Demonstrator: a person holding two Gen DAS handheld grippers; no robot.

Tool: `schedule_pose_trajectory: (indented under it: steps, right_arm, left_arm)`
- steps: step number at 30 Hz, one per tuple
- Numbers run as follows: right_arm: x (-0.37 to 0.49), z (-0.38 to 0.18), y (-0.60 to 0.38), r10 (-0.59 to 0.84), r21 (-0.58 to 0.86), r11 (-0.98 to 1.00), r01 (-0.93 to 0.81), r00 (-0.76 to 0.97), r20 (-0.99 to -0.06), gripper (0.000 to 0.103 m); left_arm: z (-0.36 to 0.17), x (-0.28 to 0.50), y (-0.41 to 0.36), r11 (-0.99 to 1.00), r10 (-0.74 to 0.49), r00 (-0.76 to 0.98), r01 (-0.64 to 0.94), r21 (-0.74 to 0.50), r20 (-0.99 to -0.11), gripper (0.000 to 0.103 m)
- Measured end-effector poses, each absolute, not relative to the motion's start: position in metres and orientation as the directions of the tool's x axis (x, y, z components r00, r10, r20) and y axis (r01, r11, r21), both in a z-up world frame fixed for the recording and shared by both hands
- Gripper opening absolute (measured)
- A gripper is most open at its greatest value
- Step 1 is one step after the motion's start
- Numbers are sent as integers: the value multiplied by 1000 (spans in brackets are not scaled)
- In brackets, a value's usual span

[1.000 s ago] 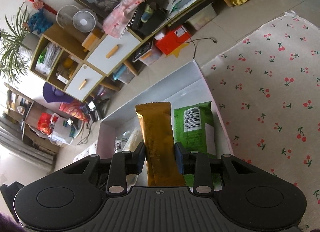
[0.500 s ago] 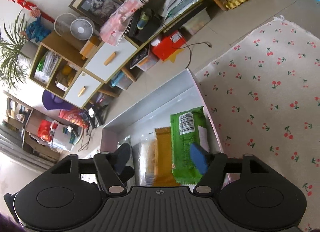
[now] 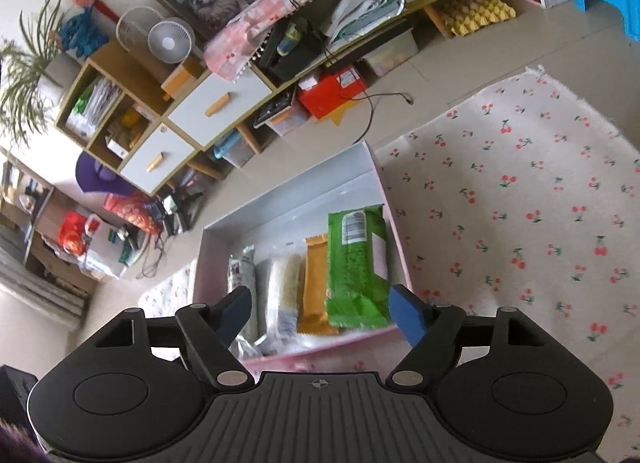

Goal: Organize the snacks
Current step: 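Lower packets into the box beside the others and open both tools, then move both tools back over the remaining snack pile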

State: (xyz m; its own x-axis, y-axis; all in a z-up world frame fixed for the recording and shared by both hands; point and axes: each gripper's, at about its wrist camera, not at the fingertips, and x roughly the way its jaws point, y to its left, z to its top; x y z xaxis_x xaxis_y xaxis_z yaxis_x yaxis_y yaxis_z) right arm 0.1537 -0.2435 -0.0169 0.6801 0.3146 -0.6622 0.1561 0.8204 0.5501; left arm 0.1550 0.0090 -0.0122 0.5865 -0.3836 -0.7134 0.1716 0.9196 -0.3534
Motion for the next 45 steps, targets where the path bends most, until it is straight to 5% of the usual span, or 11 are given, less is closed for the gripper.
schedule_pose_trajectory:
  steps: [16,30,45]
  right_arm:
    - [100,3,-235,256,403,910,97,634,-730,86]
    - [66,-18,-223,240,304,953,4,603,-760,87]
    - [43,-54,-221,207,229,973,-15,481,-852,87]
  left_arm:
    - [2,108,21,973,-227,563,163,-162,-795,102]
    - [-8,76,51,976,-213,621,171,-134,-754,102]
    - [-33,40,67,972,-174,505,224,-66,-845,102]
